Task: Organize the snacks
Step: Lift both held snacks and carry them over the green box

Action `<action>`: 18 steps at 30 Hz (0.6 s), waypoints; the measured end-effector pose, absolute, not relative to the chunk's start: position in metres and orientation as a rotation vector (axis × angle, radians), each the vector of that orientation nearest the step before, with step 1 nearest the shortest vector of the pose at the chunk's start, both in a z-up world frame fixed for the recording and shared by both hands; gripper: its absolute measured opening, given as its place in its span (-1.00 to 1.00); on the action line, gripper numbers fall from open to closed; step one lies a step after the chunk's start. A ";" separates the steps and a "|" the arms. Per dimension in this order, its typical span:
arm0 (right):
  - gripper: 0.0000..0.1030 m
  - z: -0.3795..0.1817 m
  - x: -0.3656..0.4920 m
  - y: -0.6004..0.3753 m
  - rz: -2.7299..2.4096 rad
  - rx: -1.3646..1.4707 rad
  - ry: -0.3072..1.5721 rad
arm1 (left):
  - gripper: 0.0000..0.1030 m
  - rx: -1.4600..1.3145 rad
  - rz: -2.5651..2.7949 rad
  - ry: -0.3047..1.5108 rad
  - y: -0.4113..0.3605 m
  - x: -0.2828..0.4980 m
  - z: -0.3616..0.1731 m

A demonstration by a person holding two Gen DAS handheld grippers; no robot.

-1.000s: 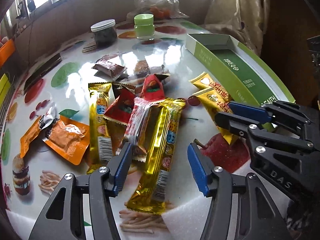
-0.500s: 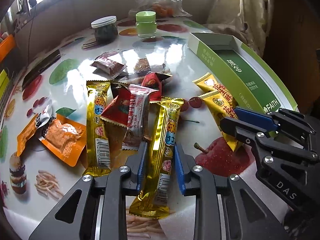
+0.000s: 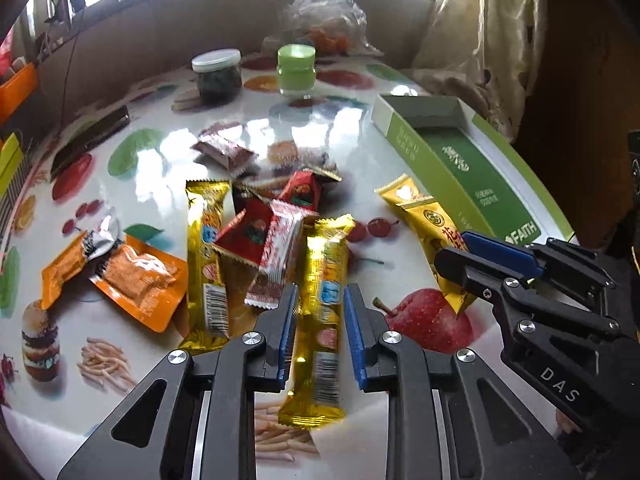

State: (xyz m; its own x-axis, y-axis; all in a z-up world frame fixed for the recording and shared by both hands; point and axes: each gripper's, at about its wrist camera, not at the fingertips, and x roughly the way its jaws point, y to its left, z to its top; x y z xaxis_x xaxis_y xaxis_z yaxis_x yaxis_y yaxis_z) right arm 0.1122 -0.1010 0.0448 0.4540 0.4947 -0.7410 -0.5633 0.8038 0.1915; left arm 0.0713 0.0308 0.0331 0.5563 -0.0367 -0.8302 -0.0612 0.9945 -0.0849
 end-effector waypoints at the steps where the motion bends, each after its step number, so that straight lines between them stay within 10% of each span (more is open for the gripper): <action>1: -0.61 0.046 0.112 -0.101 0.651 -0.083 0.881 | -0.53 -0.112 0.012 0.972 0.032 0.071 0.037; 18: -0.61 0.048 0.109 -0.108 0.621 -0.068 0.878 | -0.52 -0.122 0.011 1.042 0.025 0.084 0.014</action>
State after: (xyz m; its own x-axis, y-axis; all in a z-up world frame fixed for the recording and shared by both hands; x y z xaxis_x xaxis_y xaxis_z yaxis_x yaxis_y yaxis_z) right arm 0.1088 -0.1081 0.0481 0.4758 0.4807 -0.7366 -0.5347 0.8230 0.1917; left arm 0.0844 0.0249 0.0136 0.5054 -0.0484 -0.8615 -0.0673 0.9932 -0.0953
